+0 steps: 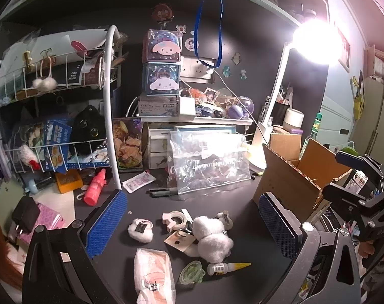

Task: Organize objects
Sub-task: 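Lower the right gripper onto the white fluffy plush toy and close it, then grasp the plush with the left gripper while the right gripper releases it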

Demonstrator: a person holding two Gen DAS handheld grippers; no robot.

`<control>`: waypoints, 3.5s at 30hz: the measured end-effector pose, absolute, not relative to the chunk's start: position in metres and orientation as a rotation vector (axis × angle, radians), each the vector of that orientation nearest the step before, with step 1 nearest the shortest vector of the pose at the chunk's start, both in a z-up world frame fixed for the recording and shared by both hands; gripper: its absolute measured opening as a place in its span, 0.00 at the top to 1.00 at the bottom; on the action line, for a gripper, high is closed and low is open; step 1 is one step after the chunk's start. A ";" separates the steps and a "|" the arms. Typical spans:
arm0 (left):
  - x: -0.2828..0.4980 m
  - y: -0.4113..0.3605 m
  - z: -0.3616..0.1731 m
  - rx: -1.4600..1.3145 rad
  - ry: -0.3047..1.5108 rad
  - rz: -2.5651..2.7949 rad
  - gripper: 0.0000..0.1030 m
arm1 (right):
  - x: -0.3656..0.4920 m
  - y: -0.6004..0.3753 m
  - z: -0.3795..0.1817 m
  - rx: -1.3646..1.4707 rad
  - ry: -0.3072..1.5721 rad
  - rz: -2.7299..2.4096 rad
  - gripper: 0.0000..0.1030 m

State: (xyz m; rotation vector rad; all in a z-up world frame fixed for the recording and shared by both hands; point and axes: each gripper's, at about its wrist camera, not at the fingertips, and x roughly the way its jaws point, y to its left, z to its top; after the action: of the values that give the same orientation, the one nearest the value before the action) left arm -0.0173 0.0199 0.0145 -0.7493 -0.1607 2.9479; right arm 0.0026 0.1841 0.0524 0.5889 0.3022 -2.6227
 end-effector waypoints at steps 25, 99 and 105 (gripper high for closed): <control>-0.027 0.006 0.024 -0.708 -0.104 2.950 0.00 | 0.030 0.153 0.054 0.496 0.405 -2.536 0.21; -0.098 0.001 -0.040 -1.012 -0.369 2.207 0.39 | -0.034 0.075 -0.015 0.619 0.420 -2.242 0.57; -0.098 0.004 -0.001 -0.965 -0.314 2.256 0.41 | -0.028 0.074 0.018 0.518 0.420 -2.243 0.57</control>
State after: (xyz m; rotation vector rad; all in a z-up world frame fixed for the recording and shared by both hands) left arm -0.0979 0.0042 -0.0009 -0.9655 -0.3138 2.2559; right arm -0.0278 0.0743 0.0176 0.5179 0.4202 -2.2429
